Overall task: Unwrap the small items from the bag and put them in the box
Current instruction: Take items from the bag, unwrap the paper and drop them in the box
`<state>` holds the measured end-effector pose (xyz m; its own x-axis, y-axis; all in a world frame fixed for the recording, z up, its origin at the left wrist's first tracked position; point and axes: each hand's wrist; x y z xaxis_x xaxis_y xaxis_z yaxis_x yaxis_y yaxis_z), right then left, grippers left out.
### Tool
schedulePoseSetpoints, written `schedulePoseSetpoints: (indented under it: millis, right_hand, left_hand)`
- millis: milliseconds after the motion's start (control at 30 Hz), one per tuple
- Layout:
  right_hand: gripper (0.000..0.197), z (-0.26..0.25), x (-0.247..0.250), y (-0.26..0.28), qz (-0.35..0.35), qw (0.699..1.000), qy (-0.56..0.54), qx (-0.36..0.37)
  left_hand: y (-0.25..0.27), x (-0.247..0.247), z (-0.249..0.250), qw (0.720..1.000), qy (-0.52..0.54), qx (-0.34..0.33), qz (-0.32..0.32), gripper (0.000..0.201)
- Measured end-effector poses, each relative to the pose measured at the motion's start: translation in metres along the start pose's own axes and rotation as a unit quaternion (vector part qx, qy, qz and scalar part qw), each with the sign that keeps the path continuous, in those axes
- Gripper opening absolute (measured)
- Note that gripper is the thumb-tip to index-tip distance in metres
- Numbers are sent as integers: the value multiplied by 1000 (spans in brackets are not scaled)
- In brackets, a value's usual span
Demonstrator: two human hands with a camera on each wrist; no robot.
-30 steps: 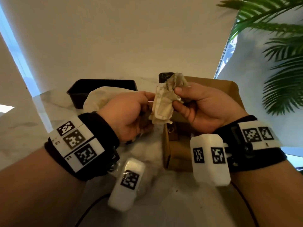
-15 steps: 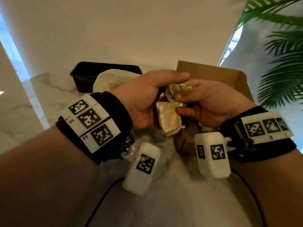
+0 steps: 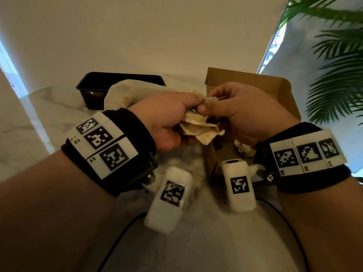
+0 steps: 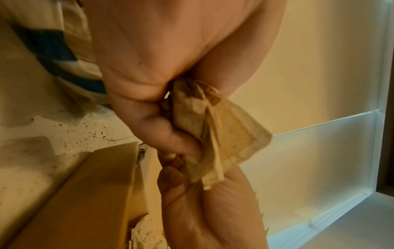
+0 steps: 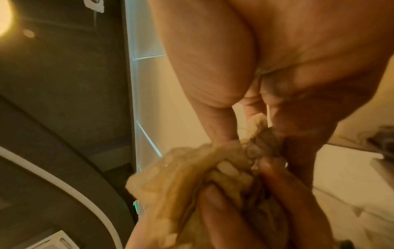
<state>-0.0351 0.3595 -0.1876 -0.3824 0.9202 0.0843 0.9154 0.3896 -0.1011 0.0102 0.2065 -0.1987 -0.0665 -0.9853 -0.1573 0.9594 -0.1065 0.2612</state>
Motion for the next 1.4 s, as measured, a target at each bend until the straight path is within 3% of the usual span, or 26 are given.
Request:
schedulePoseSetpoints:
  millis: [133,233,333,467,600,867,1000,1067,1133,1267,1400]
  right_hand:
    - [63,-4,3,-3,44,999,3,9]
    - [66,-8,3,0,-28,996,-63,-59]
    - [49,-6,-5,6,-77,990,-102,-56]
    - [18,-1,-11,4,-39,993,-108,-35]
    - [12,1,-10,2,-18,992,-121,-18]
    - [16,-2,-7,-2,2,983,-183,10]
    - [13,-9,3,-3,12,974,-221,44]
    - [11,-9,7,-4,2,972,-231,49]
    - [14,-7,6,-3,-16,979,-202,38]
    - [14,-1,3,-2,-6,994,-102,27]
    - [18,0,4,-2,18,996,-84,37]
  left_hand:
    - [-2,0,4,993,84,-56,62,25]
    - [-5,3,9,975,142,-114,126,25]
    - [-9,4,10,965,144,-151,161,25]
    - [-10,1,8,957,121,-192,179,24]
    - [-12,5,5,953,89,-214,194,25]
    - [-8,6,8,959,141,-161,185,25]
    - [-5,4,6,979,96,-96,155,39]
    - [0,0,5,988,53,-78,123,27]
    - [6,-6,5,994,13,-69,80,21]
    - [11,-6,7,997,20,-70,-2,54]
    - [12,-6,6,995,-3,-101,-7,32]
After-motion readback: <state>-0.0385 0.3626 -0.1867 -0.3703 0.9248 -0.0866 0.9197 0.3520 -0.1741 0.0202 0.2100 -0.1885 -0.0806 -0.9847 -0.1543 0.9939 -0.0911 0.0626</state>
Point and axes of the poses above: each hand's wrist, its own y-axis away from the middle knuckle, its own x-axis out of the back of the hand, z = x × y, and after that the axes turned 11 degrees about -y, right-handed
